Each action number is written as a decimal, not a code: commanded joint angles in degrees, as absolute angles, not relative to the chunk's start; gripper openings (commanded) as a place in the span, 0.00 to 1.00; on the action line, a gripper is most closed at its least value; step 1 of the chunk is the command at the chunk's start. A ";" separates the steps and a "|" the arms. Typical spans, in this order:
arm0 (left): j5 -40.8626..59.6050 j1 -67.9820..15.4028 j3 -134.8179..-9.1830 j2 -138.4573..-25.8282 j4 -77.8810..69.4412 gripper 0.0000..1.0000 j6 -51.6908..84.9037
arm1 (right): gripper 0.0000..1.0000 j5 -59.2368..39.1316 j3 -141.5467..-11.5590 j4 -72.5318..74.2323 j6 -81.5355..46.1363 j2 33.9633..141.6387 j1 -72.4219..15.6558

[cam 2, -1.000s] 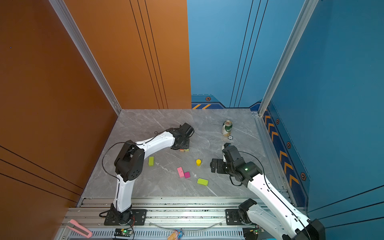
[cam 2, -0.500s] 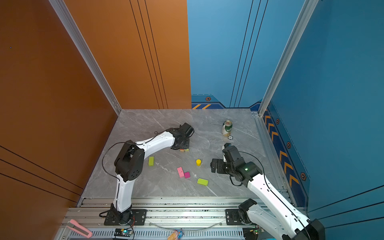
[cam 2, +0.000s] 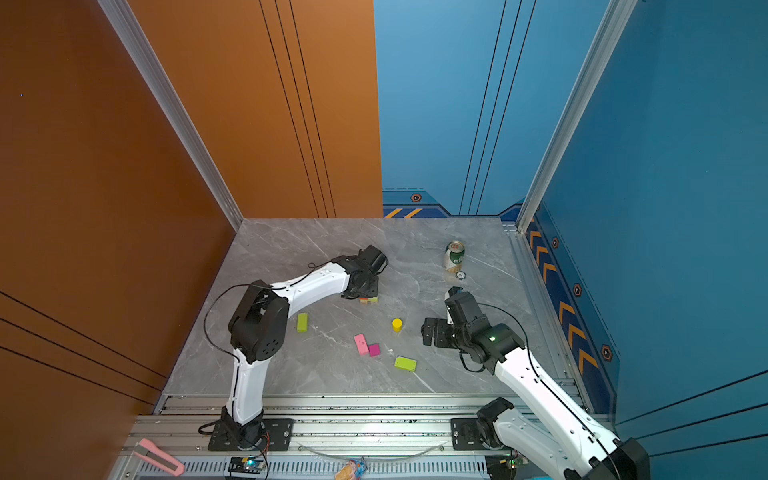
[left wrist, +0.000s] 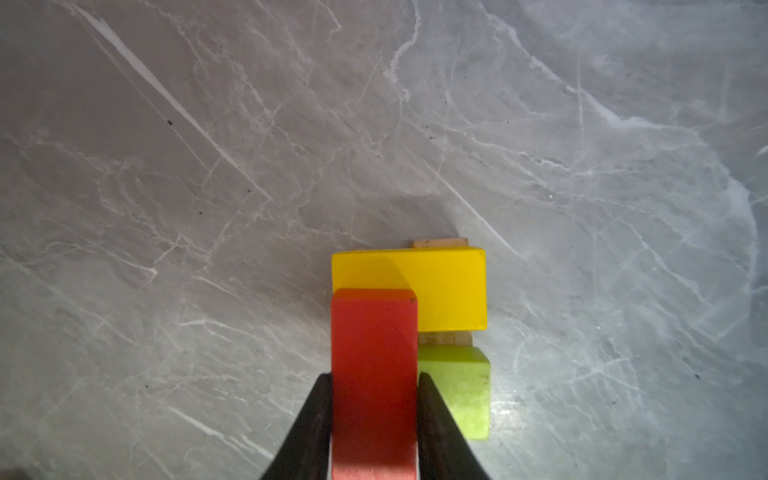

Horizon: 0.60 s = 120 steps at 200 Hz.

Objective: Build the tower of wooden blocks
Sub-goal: 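Lower the red block upright beside the yellow and lime-green blocks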

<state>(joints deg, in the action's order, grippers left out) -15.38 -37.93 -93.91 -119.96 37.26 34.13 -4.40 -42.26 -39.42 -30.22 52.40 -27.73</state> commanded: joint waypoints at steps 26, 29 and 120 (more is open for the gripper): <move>-15.20 -37.03 -95.27 -120.27 37.63 0.29 34.62 | 1.00 -5.00 -41.58 -40.07 -29.55 52.51 -27.34; -15.13 -37.04 -95.27 -120.24 37.71 0.29 34.59 | 1.00 -5.03 -41.64 -40.03 -29.51 52.53 -27.34; -14.42 -37.53 -95.54 -119.85 37.77 0.50 34.60 | 1.00 -5.10 -41.70 -39.90 -29.35 52.83 -27.16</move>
<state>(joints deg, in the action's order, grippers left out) -15.18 -37.78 -93.91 -119.96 37.21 34.44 -4.40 -42.26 -39.42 -30.20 52.40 -27.68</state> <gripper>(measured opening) 0.464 0.999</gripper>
